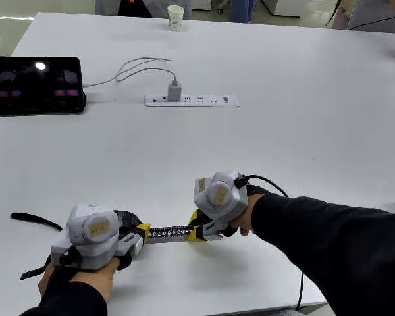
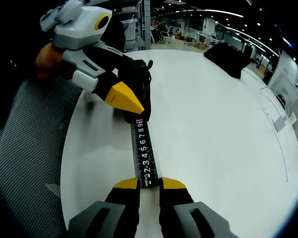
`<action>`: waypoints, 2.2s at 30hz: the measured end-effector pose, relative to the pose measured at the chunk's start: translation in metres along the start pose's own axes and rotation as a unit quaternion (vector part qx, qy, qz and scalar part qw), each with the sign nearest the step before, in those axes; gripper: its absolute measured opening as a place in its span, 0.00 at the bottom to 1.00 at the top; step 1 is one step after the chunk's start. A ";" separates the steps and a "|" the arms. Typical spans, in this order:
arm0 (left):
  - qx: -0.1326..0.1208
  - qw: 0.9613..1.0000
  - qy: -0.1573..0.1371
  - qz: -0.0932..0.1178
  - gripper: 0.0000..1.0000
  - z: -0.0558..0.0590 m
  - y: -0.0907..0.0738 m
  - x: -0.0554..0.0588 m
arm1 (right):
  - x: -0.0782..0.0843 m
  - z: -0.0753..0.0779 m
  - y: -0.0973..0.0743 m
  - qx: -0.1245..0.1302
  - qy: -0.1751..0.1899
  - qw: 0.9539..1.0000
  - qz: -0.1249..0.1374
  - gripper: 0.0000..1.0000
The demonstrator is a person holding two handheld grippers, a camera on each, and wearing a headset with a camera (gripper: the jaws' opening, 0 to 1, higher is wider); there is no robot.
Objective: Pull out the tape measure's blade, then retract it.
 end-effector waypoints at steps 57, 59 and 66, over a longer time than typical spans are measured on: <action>0.003 1.000 -0.006 -0.005 0.60 0.000 -0.001 0.000 | -0.030 -0.001 0.021 -0.003 0.008 0.999 0.047 0.11; 0.003 1.000 -0.006 -0.005 0.60 0.000 -0.001 0.000 | -0.031 -0.001 0.022 -0.003 0.011 0.999 0.049 0.11; 0.003 1.000 -0.006 -0.005 0.60 0.000 -0.001 0.000 | -0.034 -0.002 0.023 -0.003 0.012 0.998 0.054 0.11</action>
Point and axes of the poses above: the centre of the closed fingertips' face, and the gripper's own axes: y roughly forward along the fingers, z roughly to its right, x roughly out of its underside, the point moved 5 cm from there along -y, roughly backward along the fingers, and after that the axes turned 6 degrees about -y, right-handed, at the moved point
